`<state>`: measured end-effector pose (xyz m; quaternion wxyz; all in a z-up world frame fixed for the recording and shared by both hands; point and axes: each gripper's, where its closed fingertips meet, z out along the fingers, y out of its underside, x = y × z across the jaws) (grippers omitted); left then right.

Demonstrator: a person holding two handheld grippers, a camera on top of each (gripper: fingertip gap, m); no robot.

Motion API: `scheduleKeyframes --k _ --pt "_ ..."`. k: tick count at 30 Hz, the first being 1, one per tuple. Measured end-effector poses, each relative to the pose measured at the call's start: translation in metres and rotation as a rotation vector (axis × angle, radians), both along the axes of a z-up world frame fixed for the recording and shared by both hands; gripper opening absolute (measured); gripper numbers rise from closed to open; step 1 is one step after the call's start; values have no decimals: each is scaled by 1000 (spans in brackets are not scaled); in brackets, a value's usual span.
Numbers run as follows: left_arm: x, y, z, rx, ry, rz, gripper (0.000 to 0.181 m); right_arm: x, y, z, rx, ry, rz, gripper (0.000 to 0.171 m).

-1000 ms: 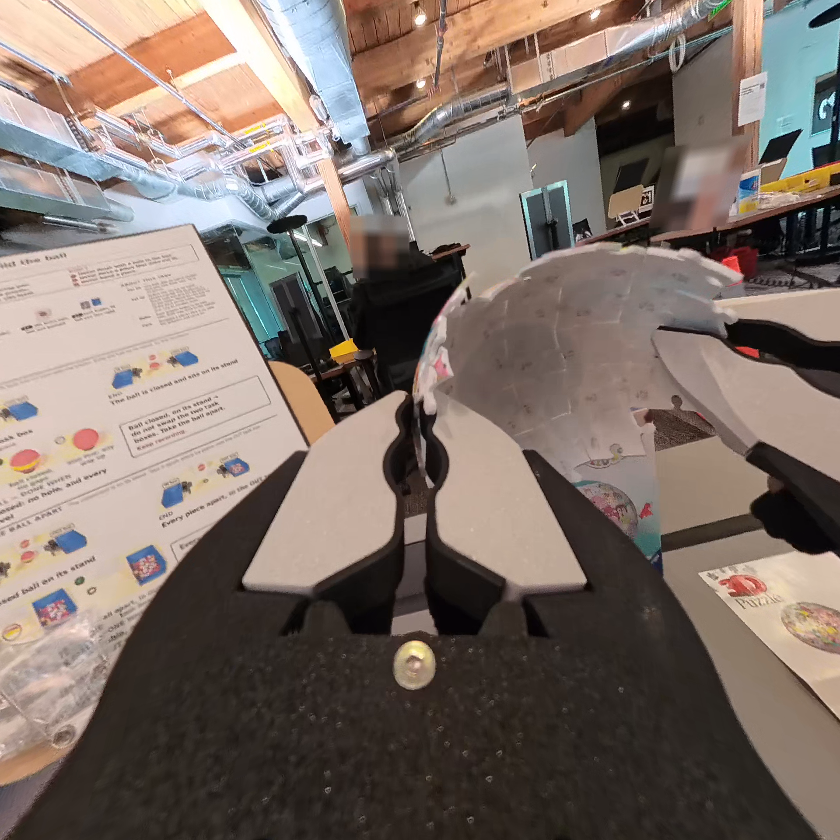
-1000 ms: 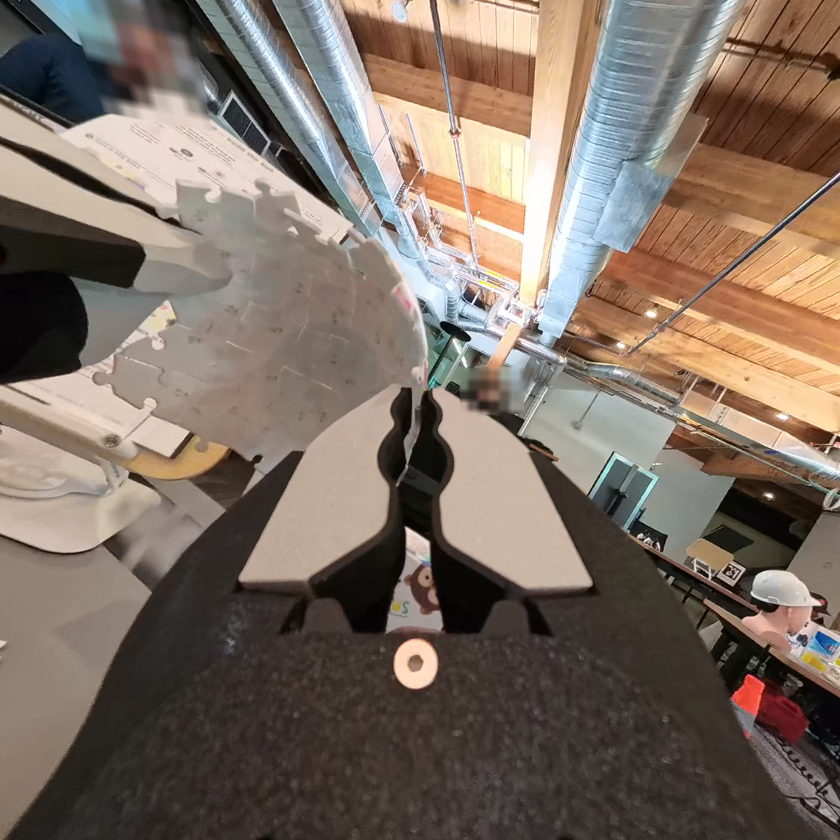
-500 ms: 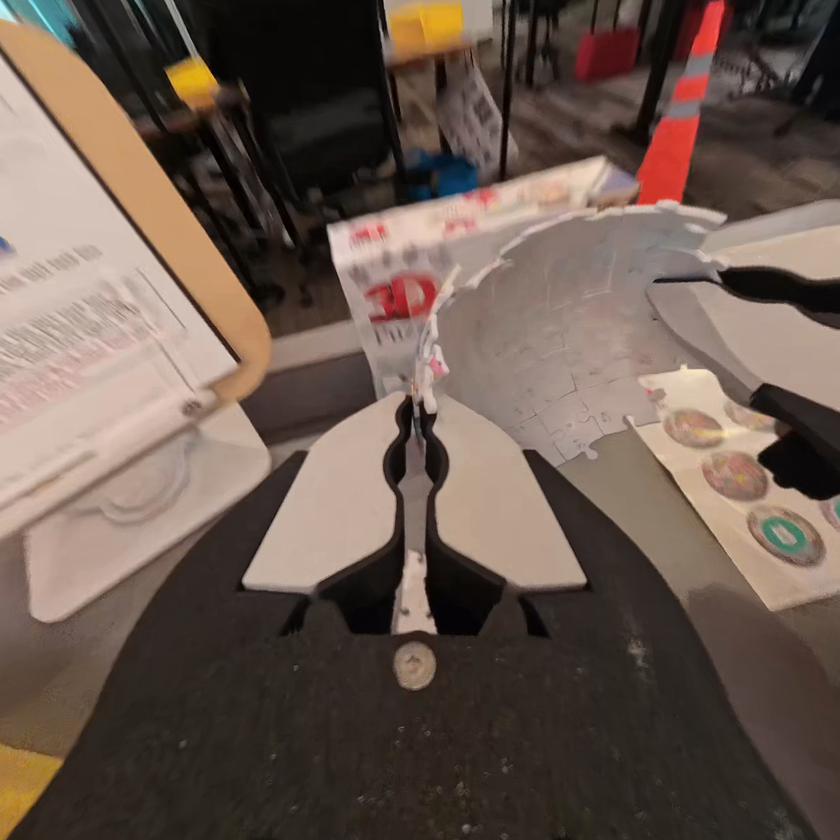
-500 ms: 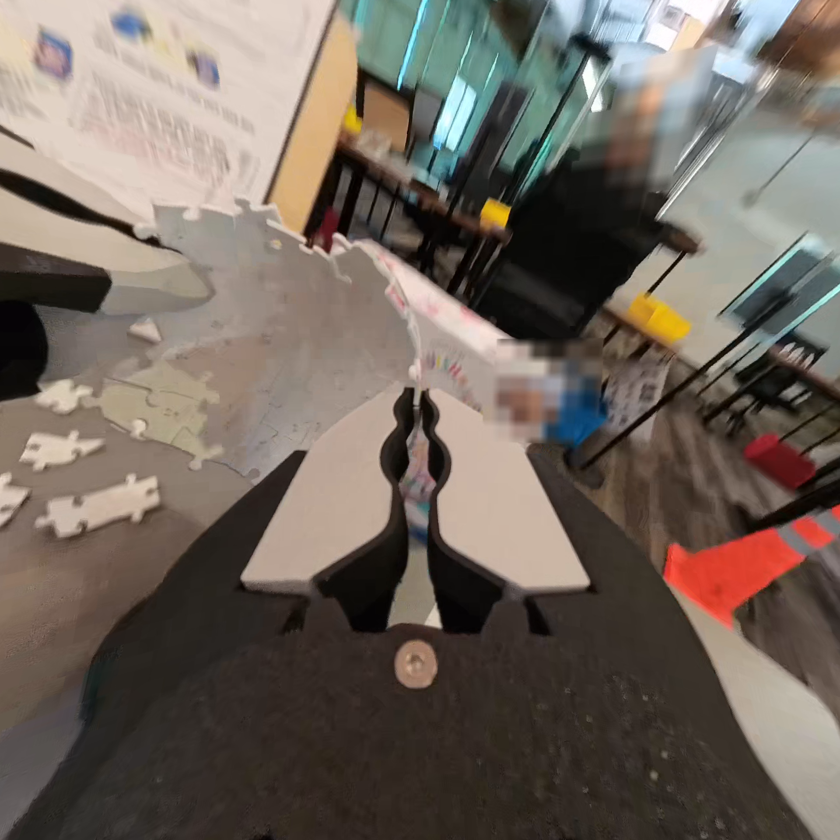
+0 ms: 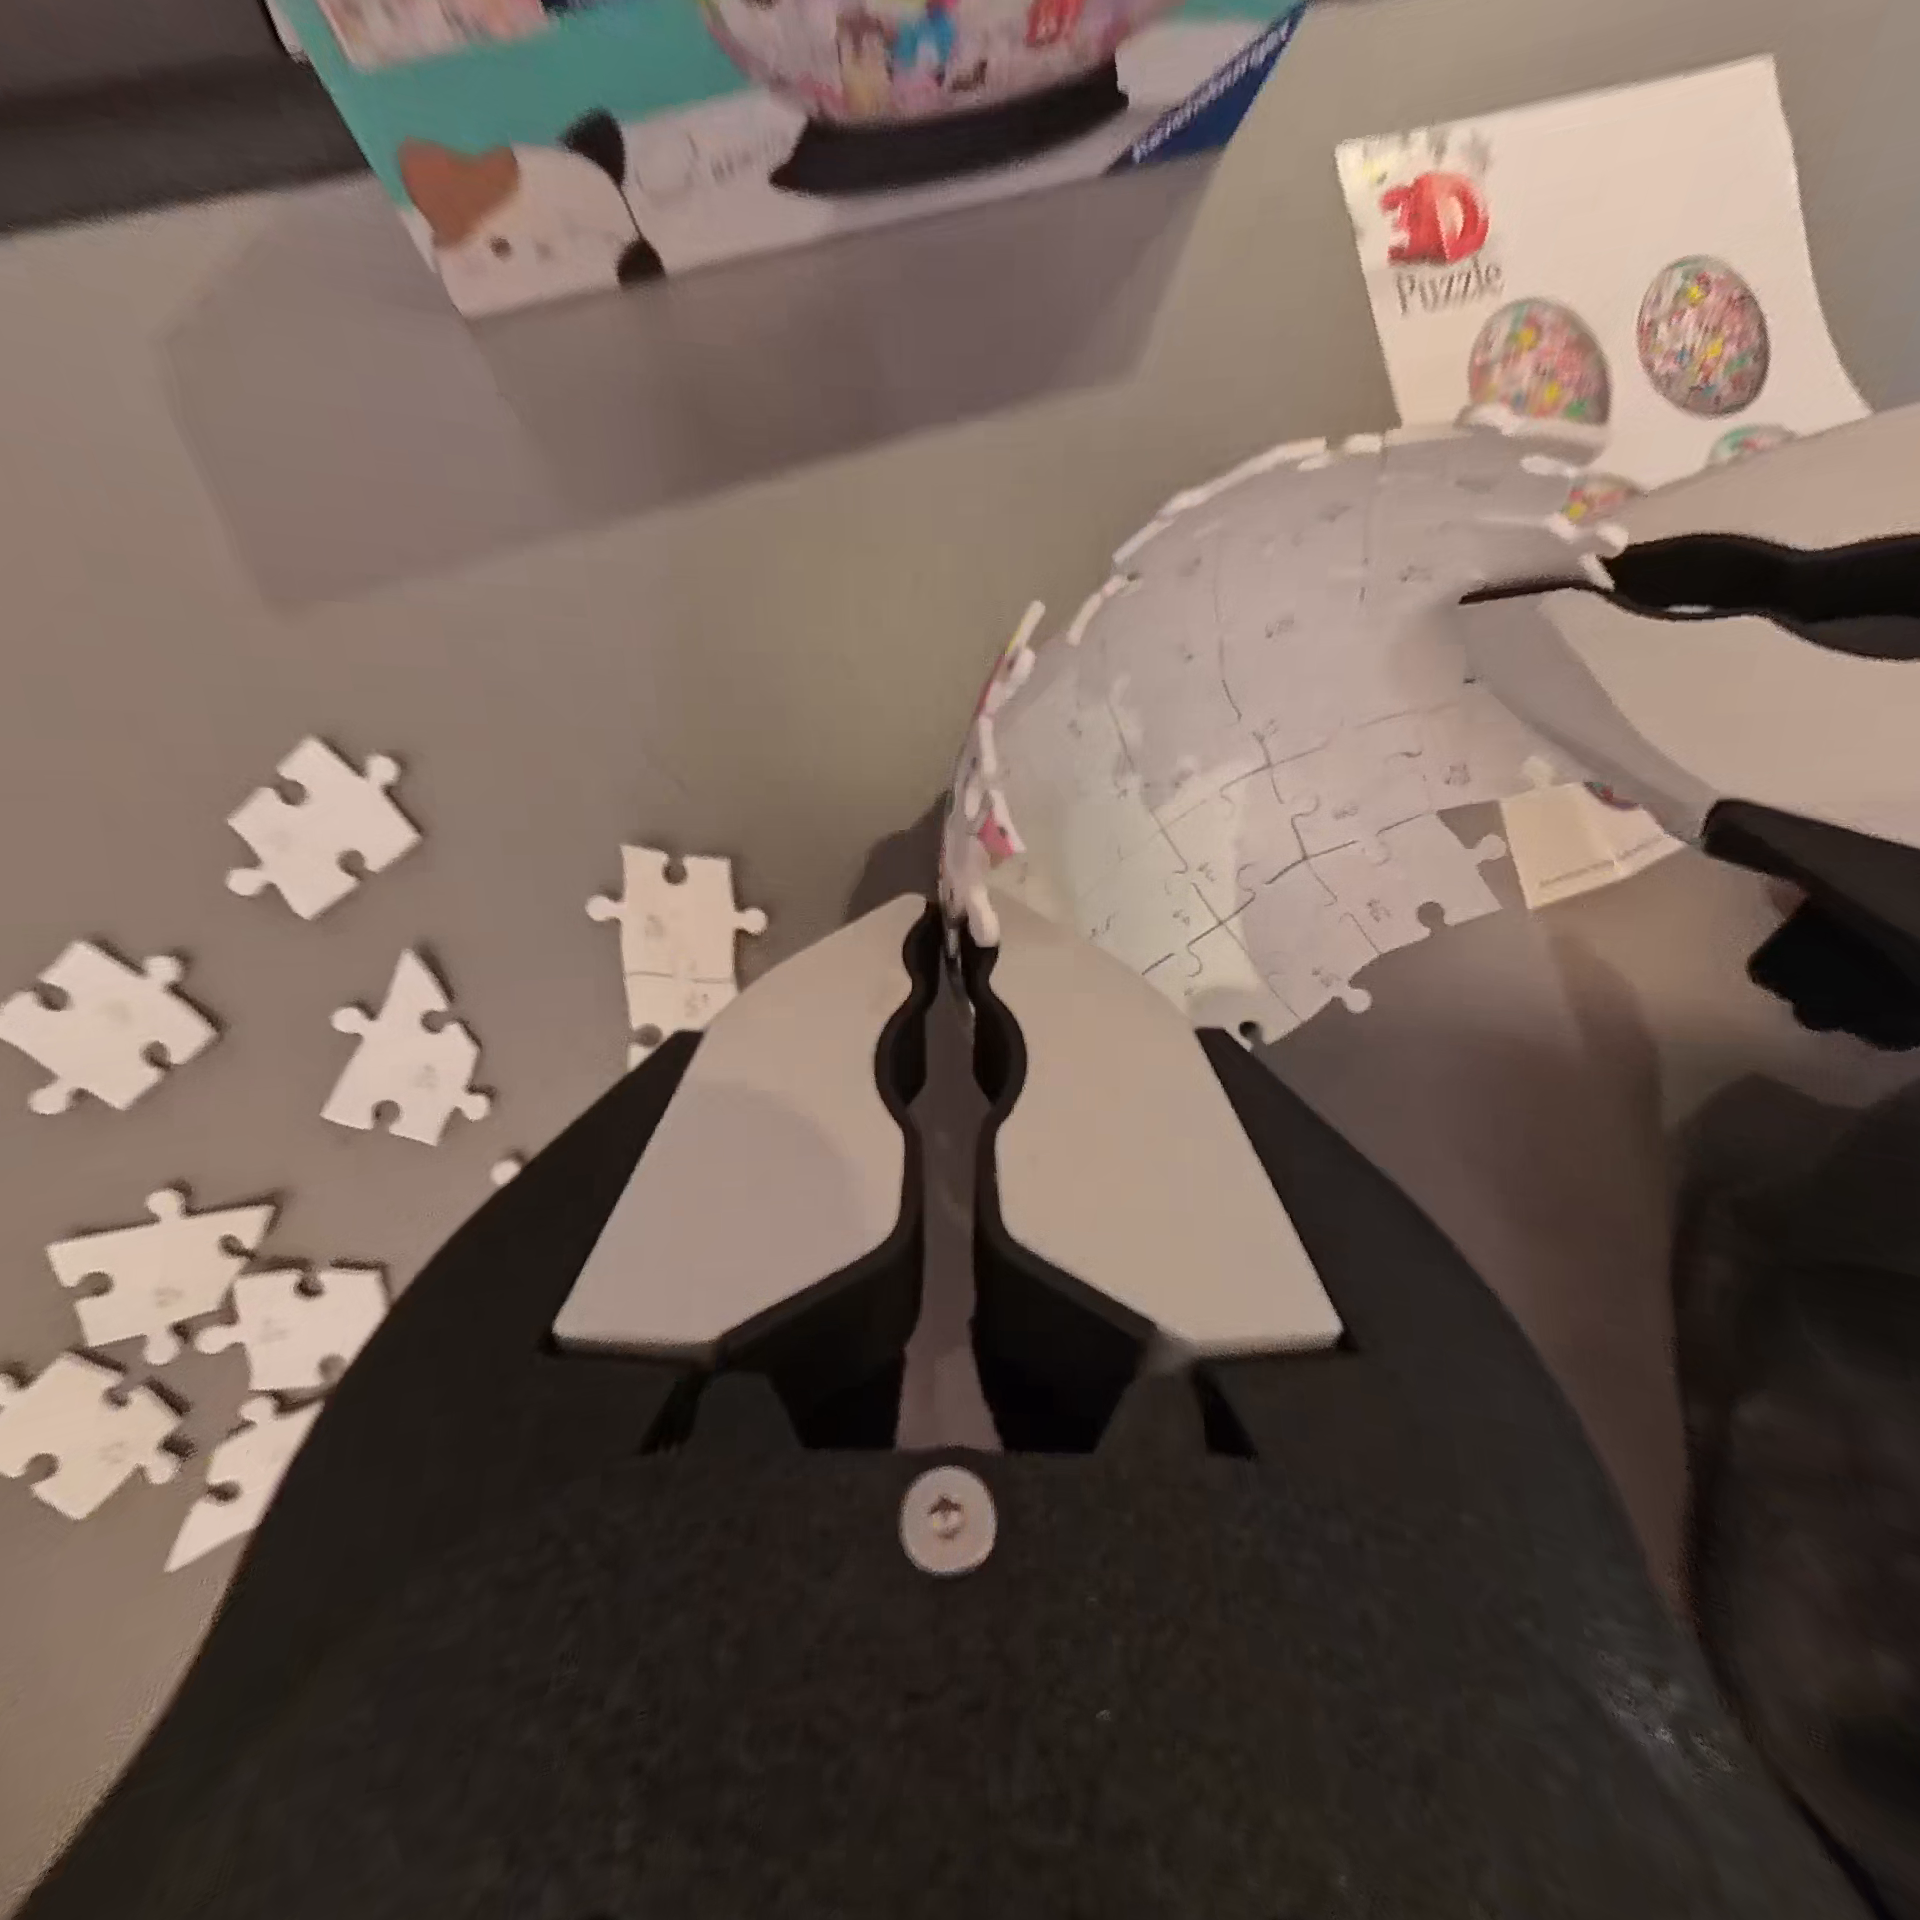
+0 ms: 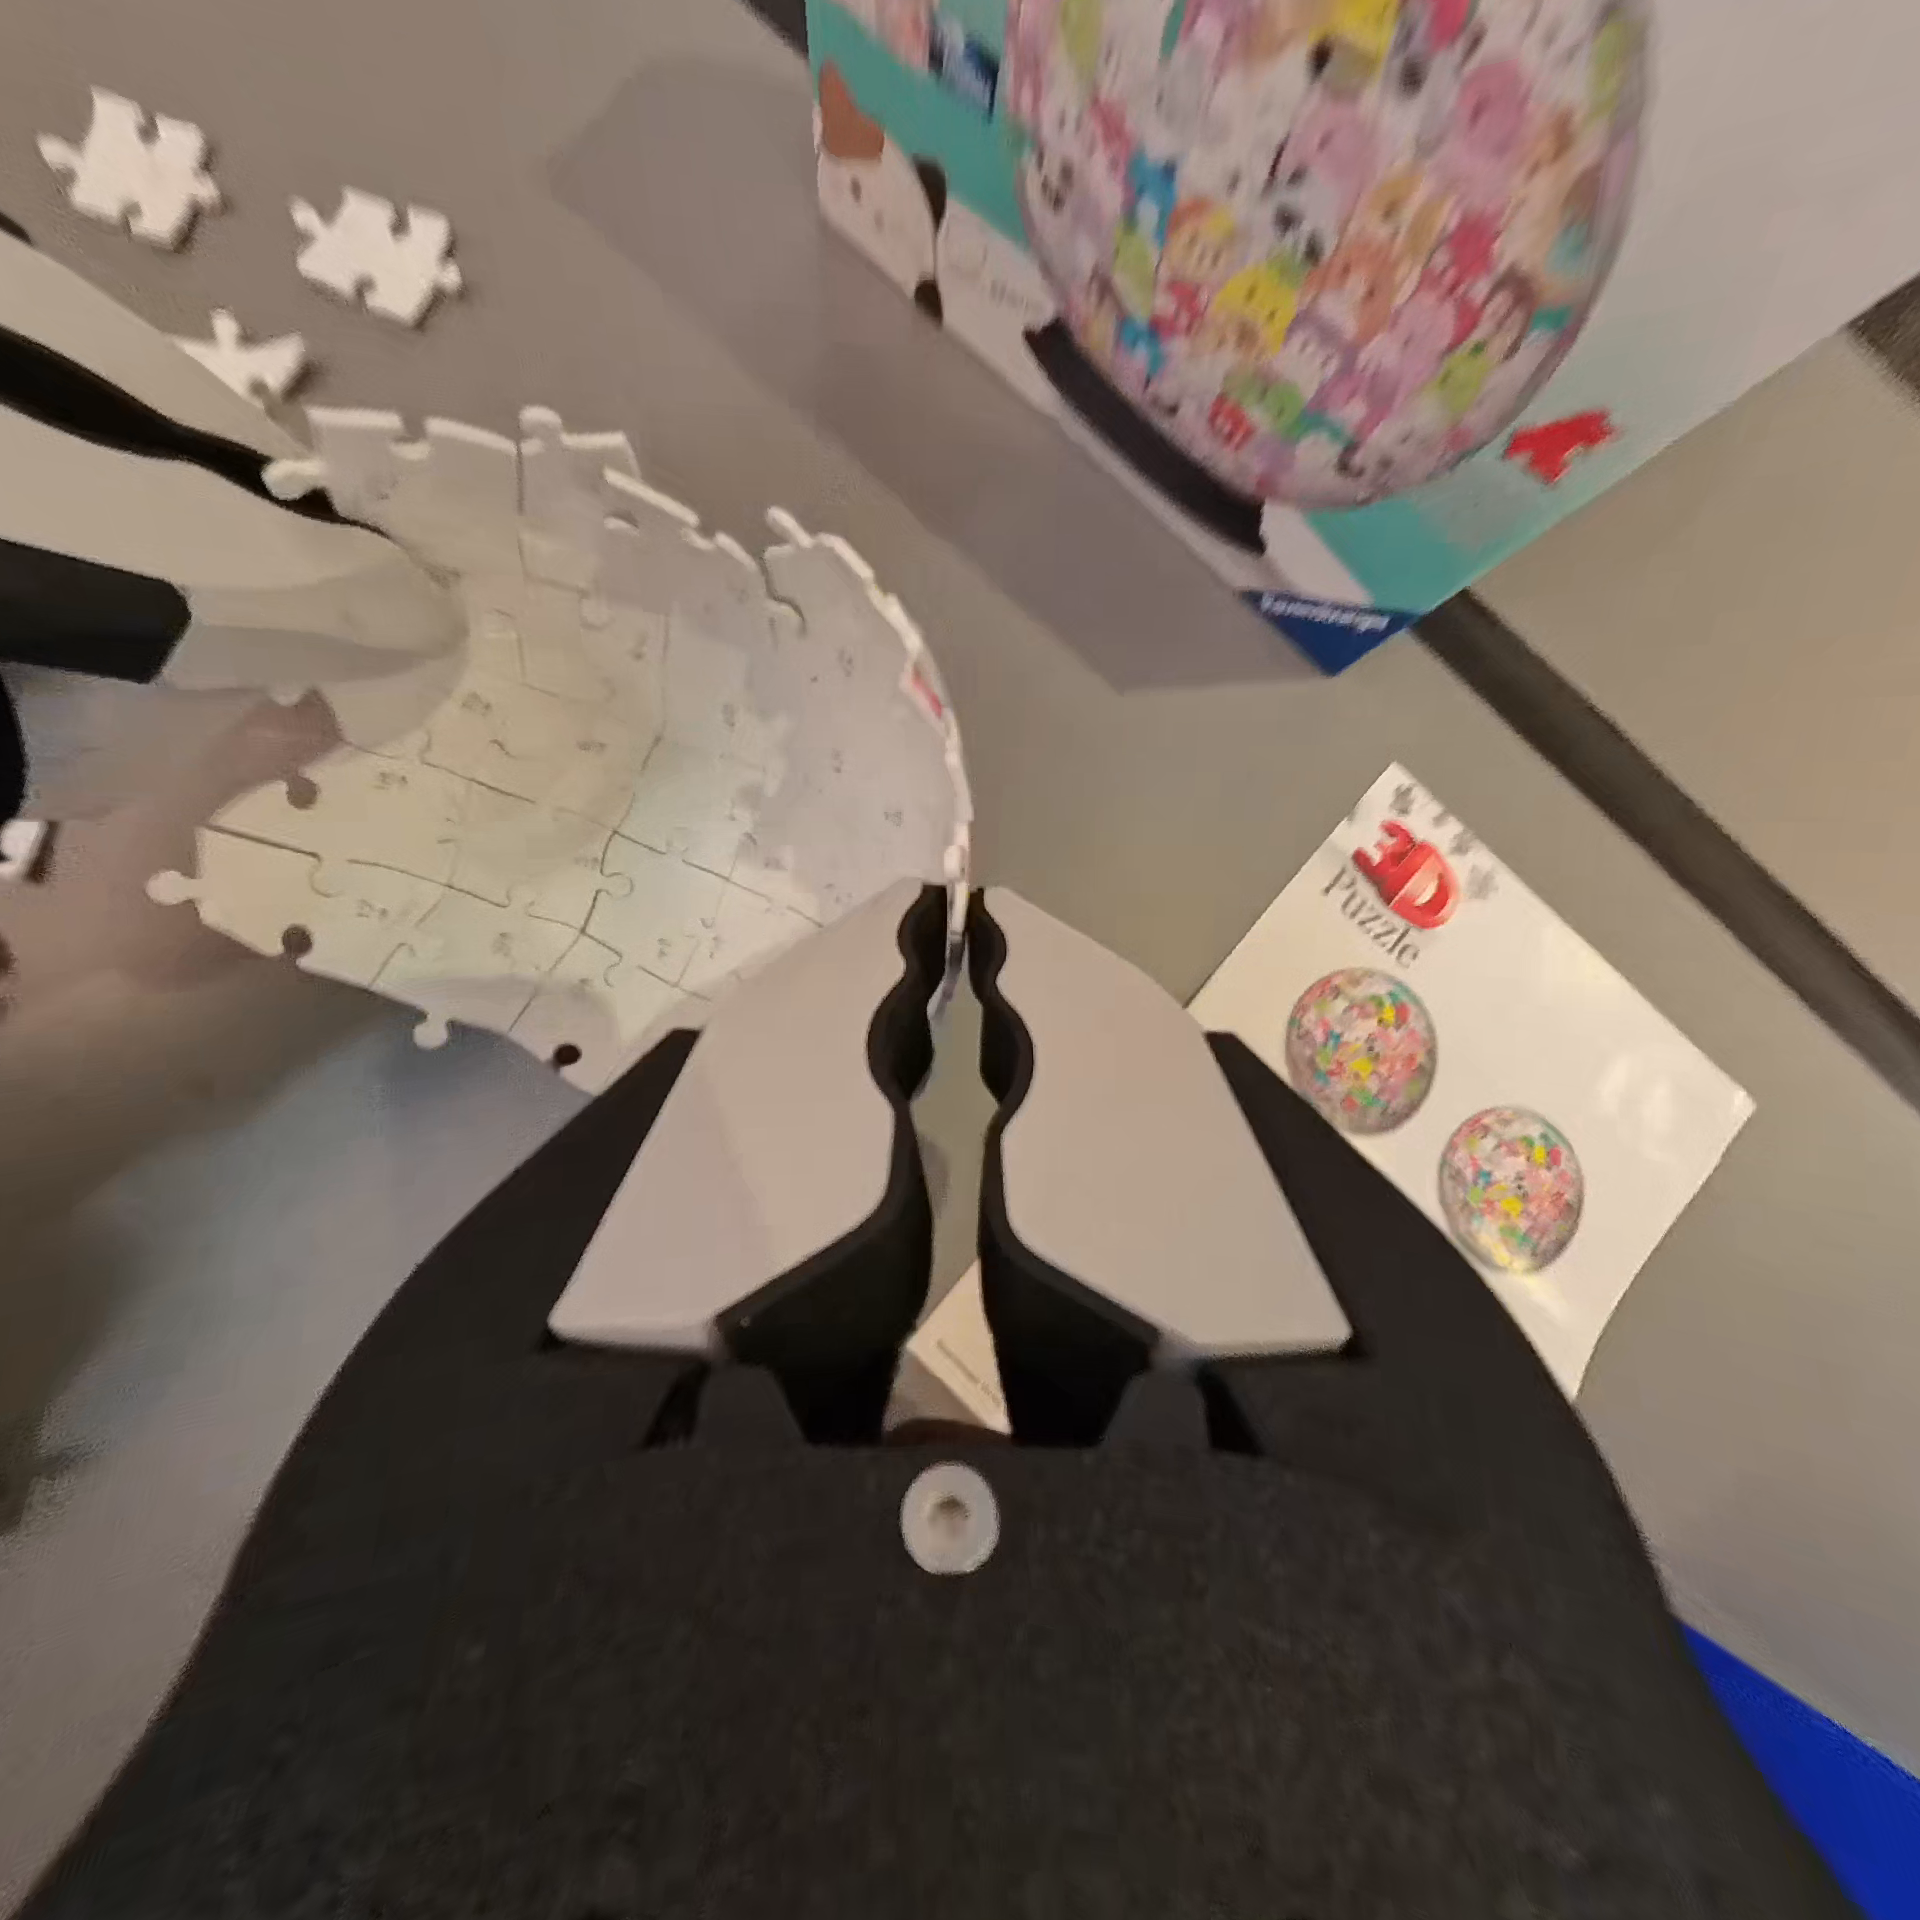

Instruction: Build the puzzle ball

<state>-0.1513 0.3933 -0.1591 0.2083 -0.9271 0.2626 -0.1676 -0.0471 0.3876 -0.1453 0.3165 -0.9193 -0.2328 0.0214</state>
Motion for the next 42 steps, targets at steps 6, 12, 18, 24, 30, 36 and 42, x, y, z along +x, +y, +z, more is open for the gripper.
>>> scheduleKeyframes --k 6,12,18,24,30,36,42 --pt "4 -13 -15 -110 -22 10 3 3 -4 -14 -100 18 7 3" --pt "5 -18 -13 -154 -94 20 10 0 -5 -20 -153 48 44 7" --pt "-2 -22 -14 -159 -106 23 22 -1 0 -17 -116 34 82 20" --pt "-11 -26 13 -56 -164 -163 36 -7 3 23 25 44 340 35" --pt "-7 -22 20 -37 -260 -304 36 -50 2 53 52 48 867 35" --pt "6 -19 1 -34 -191 -409 22 -62 21 12 -263 -173 1073 32" --pt "8 -9 -4 -22 -230 -417 10 -70 21 -17 -401 -192 1160 30"
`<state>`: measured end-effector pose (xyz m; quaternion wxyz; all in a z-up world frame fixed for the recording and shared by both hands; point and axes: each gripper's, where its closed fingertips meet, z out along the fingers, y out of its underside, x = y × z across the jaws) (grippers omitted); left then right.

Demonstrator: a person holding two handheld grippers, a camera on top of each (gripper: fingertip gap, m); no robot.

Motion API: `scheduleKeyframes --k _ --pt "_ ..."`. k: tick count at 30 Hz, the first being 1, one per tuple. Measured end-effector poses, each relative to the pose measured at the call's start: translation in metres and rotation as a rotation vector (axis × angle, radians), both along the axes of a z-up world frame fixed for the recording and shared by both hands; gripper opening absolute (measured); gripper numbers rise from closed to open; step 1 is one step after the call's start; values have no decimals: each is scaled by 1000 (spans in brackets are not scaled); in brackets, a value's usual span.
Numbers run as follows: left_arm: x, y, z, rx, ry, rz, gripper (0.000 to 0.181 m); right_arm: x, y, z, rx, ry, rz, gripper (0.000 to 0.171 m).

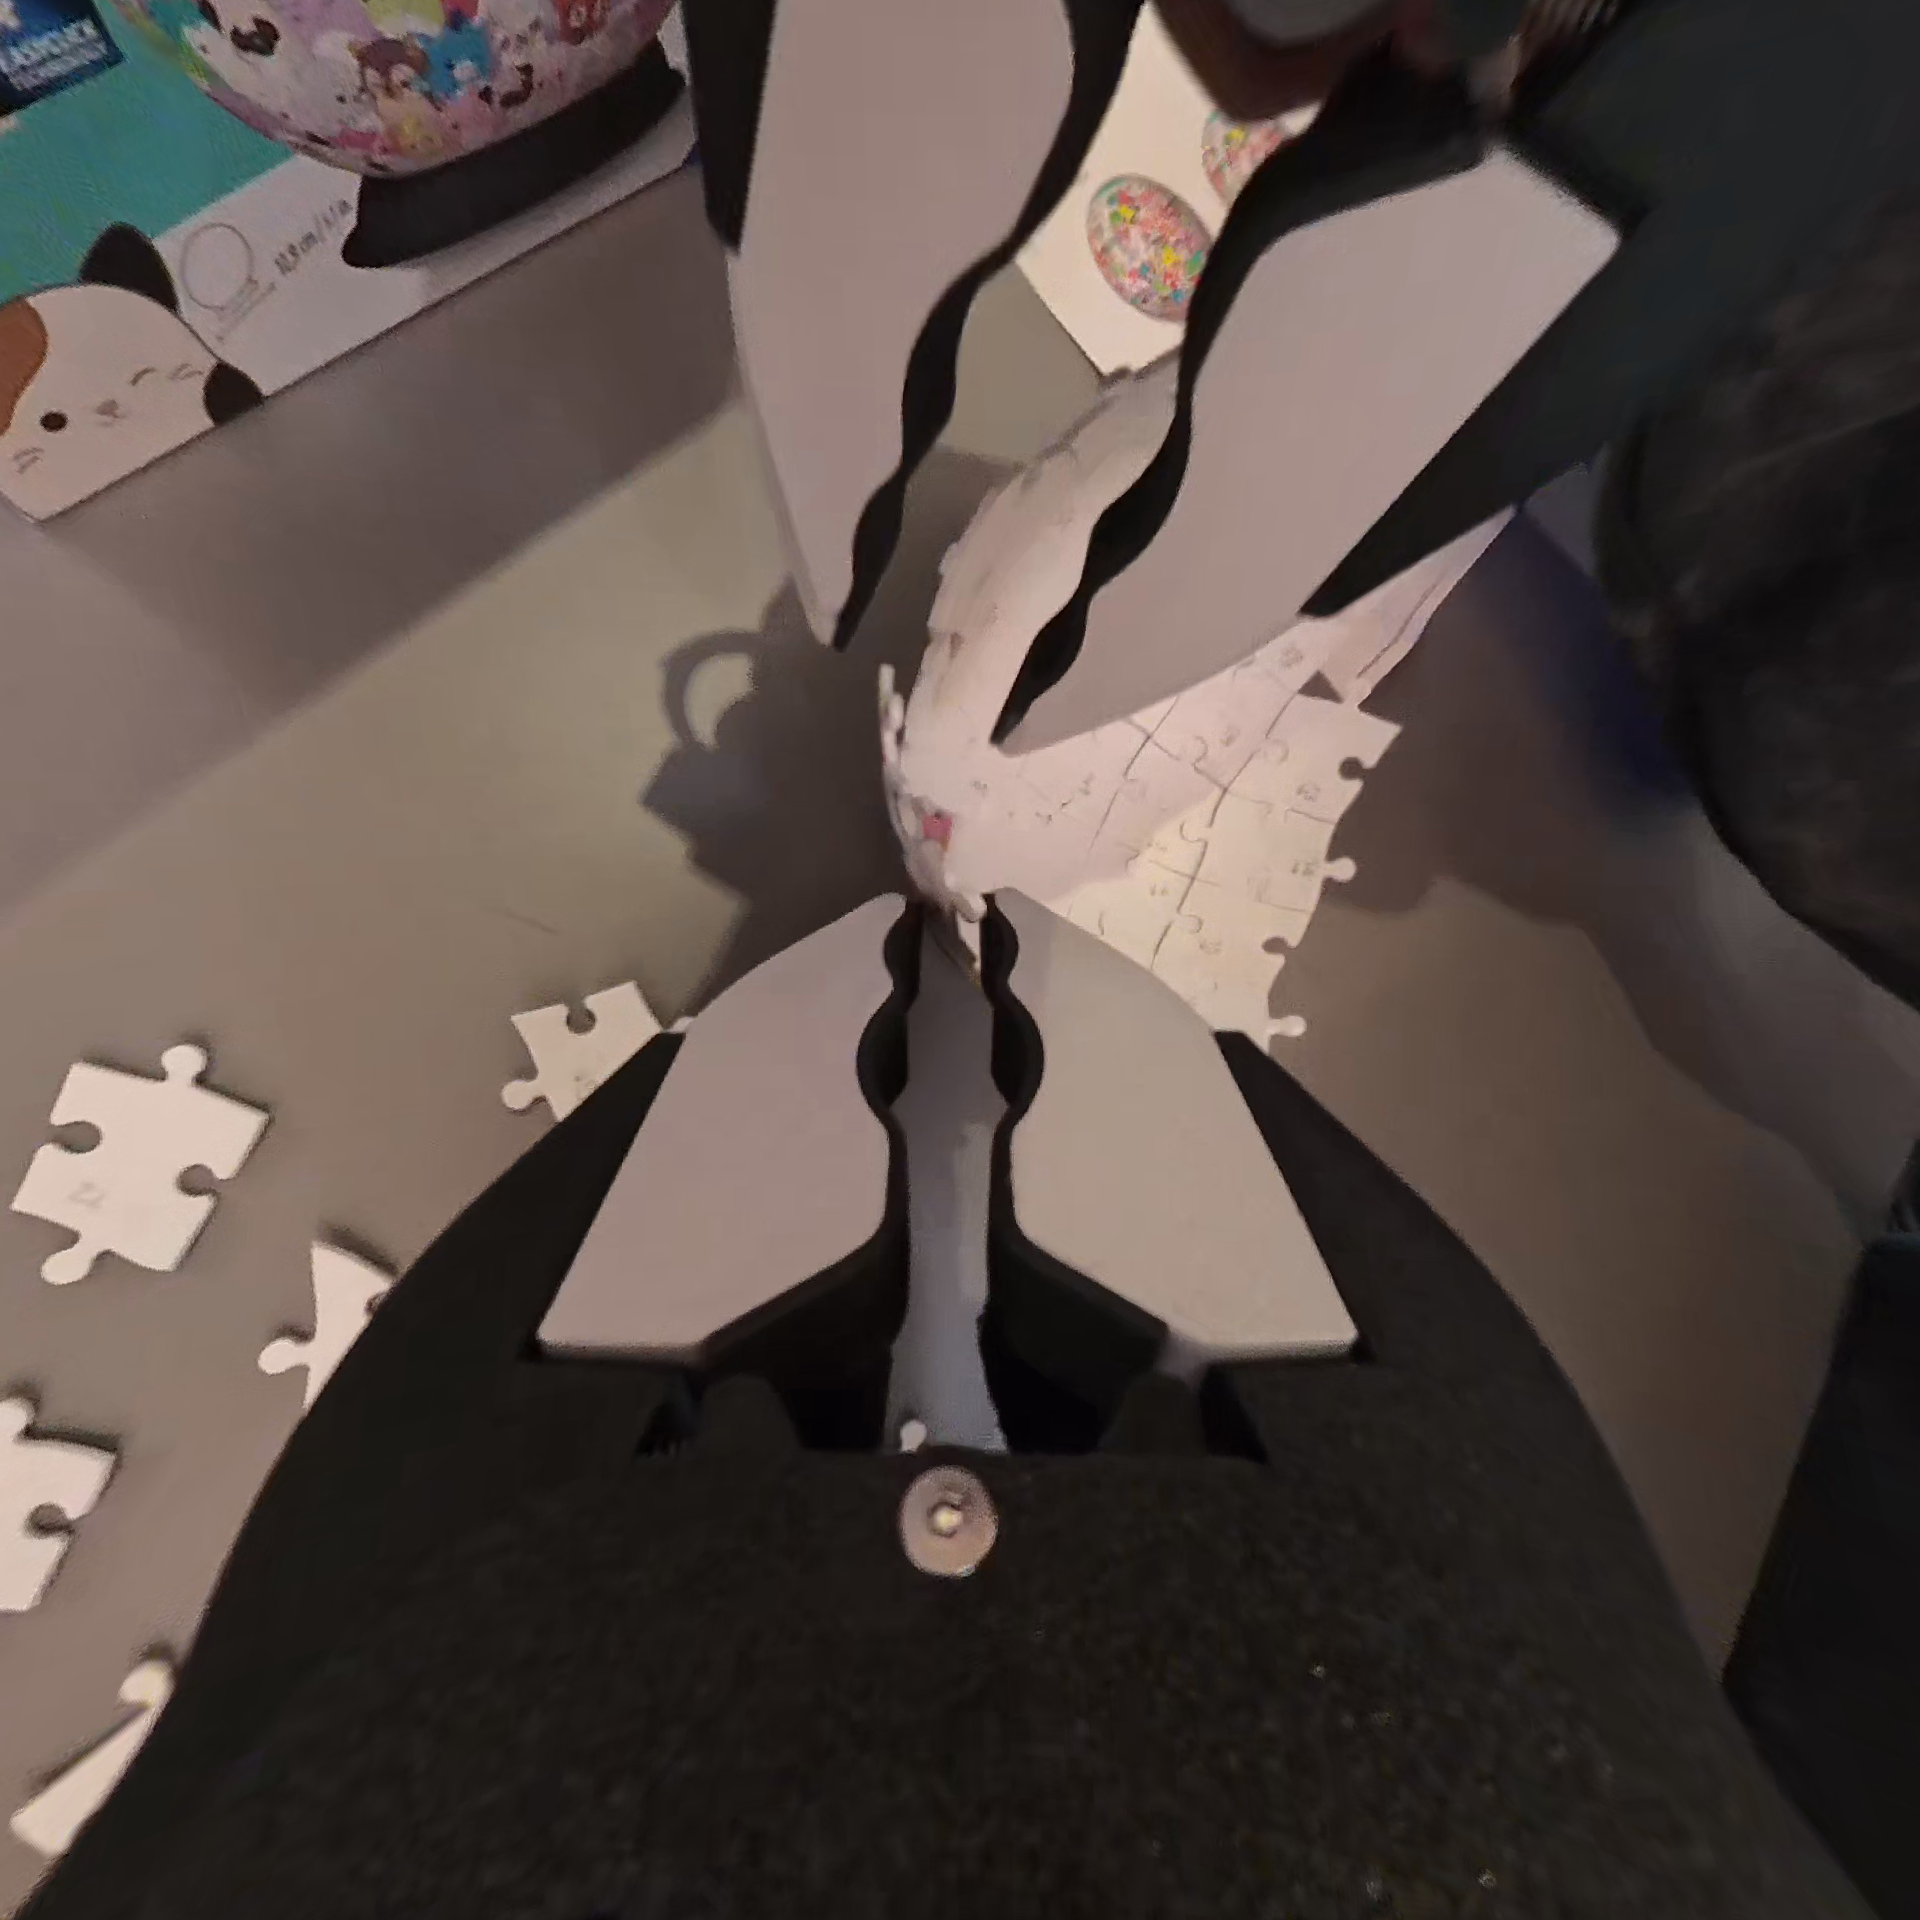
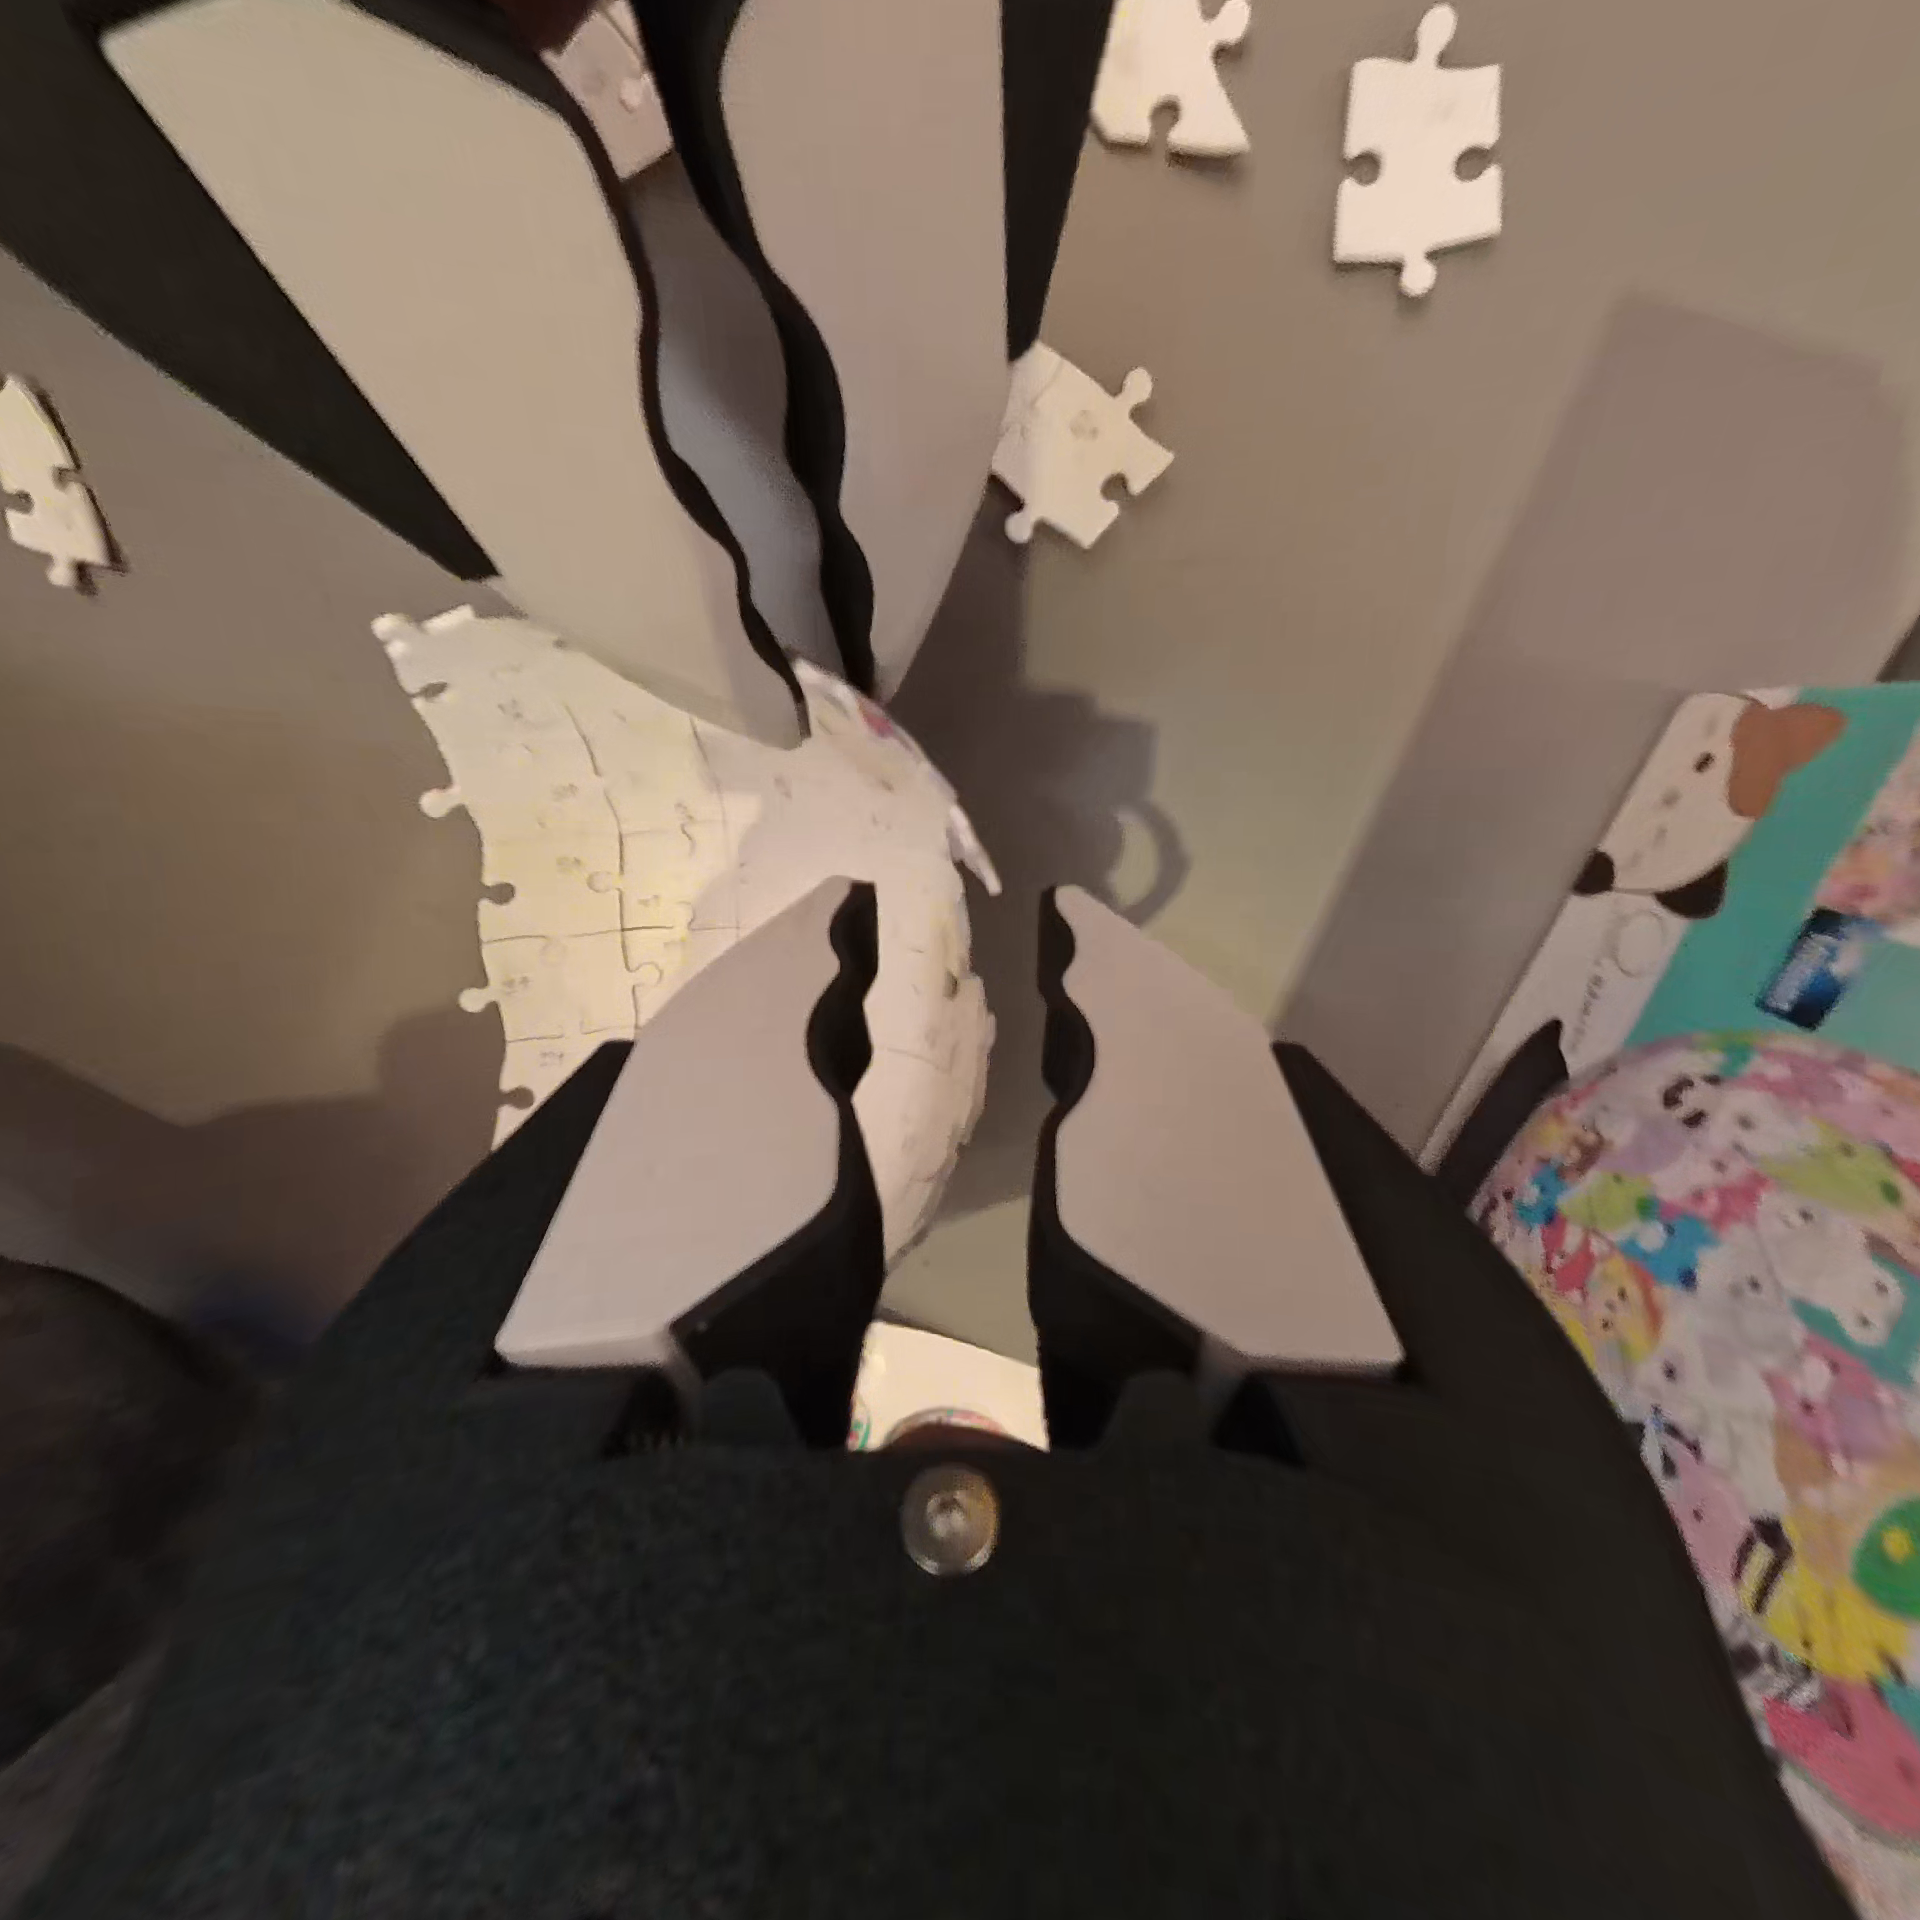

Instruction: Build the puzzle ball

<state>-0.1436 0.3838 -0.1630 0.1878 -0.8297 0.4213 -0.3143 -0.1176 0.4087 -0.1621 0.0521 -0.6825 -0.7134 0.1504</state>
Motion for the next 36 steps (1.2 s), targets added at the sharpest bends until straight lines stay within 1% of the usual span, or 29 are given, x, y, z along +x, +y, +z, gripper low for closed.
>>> scheduleKeyframes --k 3,6,9,16,30,36 --pt "-2 0 -1 -12 -15 -3 9 3 2 -6 19 -31 18 27" --pt "-2 0 0 -4 -26 -1 9 0 0 -4 14 9 32 24" --pt "-2 1 0 -1 -54 10 9 -2 2 -8 16 37 37 24" --pt "-2 0 -2 26 -118 4 9 -5 1 -10 4 96 50 7" --pt "2 0 -4 55 -156 -23 9 1 -2 -11 -46 76 55 4" --pt "2 1 -3 85 -160 -23 9 0 1 -11 -59 74 24 5"
